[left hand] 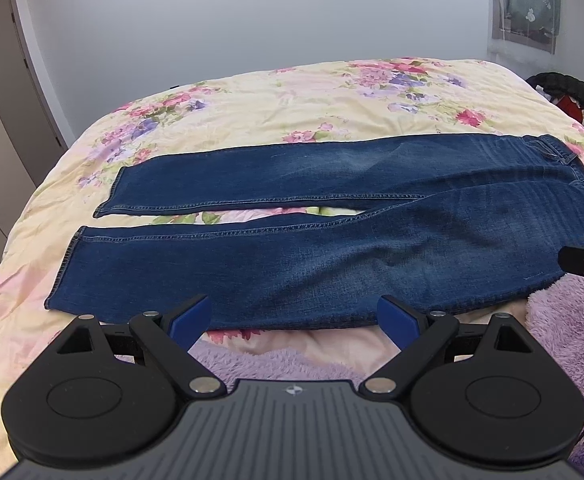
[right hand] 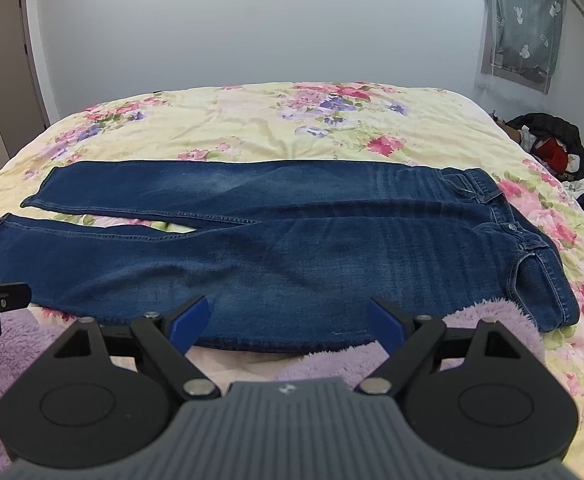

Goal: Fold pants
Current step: 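Grasp the leg hems with the left tool while the right tool grasps the waistband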

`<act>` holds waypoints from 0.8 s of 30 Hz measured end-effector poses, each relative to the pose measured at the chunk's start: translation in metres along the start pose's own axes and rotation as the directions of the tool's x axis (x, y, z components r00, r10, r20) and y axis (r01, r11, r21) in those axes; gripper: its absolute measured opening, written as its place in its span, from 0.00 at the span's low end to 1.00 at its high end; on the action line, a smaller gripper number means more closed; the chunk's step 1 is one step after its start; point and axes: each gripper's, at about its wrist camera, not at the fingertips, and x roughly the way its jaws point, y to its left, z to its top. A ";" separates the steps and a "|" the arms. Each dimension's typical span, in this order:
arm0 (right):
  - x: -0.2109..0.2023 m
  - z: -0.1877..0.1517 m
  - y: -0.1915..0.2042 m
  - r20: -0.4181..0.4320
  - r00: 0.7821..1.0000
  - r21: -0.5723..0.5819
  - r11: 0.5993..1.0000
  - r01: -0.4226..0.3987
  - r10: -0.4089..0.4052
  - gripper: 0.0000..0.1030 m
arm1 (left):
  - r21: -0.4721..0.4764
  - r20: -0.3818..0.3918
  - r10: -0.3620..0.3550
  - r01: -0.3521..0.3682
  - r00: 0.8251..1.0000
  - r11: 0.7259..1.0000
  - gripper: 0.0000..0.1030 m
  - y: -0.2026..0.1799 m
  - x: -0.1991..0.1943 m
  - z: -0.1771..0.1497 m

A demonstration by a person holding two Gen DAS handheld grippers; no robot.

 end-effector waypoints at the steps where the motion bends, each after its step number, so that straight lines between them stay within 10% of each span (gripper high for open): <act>1: 0.000 0.000 -0.001 0.005 1.000 0.004 1.000 -0.022 0.022 0.80 | 0.004 0.003 -0.010 0.010 1.000 1.000 1.00 0.002 0.000 0.001; 9: 0.000 0.016 -0.039 0.066 0.993 -0.077 0.993 -0.091 0.096 0.80 | 0.044 0.045 0.041 -0.043 0.998 0.998 0.84 0.065 0.008 0.020; 15: 0.016 0.035 -0.097 0.056 0.998 -0.106 0.994 0.004 0.002 0.80 | 0.050 0.032 0.089 -0.091 0.996 0.995 0.61 0.124 0.031 0.028; 24: 0.053 0.045 -0.202 -0.010 0.982 -0.190 0.964 0.185 -0.190 0.79 | 0.288 -0.039 0.141 -0.124 0.989 0.950 0.61 0.170 0.087 0.006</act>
